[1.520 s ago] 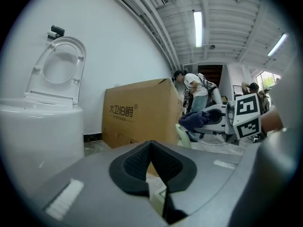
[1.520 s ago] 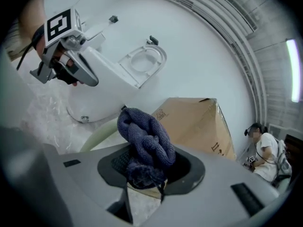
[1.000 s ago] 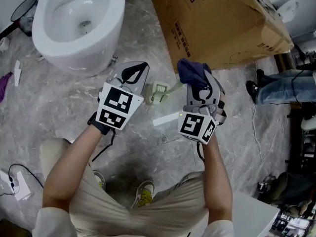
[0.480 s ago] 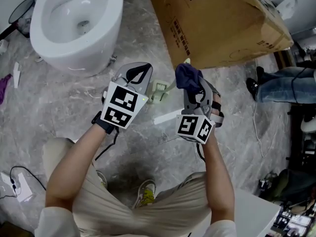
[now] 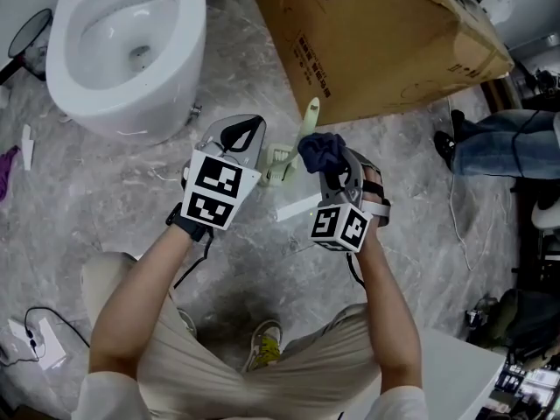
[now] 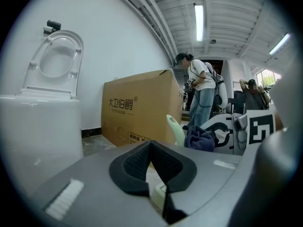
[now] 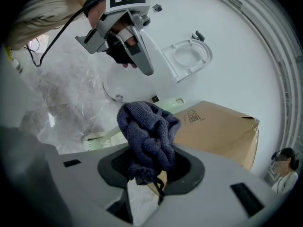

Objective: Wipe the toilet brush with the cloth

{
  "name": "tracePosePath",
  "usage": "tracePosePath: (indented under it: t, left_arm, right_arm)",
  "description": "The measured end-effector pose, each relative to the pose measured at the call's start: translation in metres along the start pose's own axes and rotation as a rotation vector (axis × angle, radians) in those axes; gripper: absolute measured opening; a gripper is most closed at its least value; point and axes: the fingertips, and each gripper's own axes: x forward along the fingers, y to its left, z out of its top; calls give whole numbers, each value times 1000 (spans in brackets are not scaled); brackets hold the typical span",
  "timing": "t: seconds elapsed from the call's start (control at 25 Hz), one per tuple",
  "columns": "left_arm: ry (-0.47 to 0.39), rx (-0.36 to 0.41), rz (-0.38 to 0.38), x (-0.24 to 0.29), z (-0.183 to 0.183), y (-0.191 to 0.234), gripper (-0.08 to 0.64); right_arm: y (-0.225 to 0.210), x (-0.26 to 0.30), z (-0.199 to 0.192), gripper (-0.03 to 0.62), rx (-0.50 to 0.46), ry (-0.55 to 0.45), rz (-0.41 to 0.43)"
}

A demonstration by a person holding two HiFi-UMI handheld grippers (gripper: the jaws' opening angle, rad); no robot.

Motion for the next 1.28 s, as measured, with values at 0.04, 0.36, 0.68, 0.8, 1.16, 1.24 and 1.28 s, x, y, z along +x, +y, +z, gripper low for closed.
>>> tracePosePath:
  t: [0.04, 0.36, 0.68, 0.8, 1.16, 1.24, 1.28]
  left_arm:
    - [-1, -17, -2, 1, 1, 0, 0]
    - [5, -80, 19, 2, -4, 11, 0]
    - [-13, -15, 51, -3, 5, 20, 0]
    - [-16, -19, 62, 1, 10, 18, 0]
    - [-5, -85, 52, 1, 5, 23, 0]
    - [1, -83, 48, 1, 4, 22, 0]
    - [0, -75, 43, 1, 5, 21, 0]
  right_arm:
    - [2, 0, -2, 149, -4, 5, 5]
    - [-31, 0, -26, 149, -1, 80, -86]
    - [-135, -32, 6, 150, 78, 6, -435]
    - [-143, -47, 46, 150, 28, -77, -481]
    - [-57, -12, 63, 147, -236, -58, -325]
    - [-49, -11, 55, 145, -234, -56, -319]
    - [-48, -12, 54, 144, -219, -61, -318]
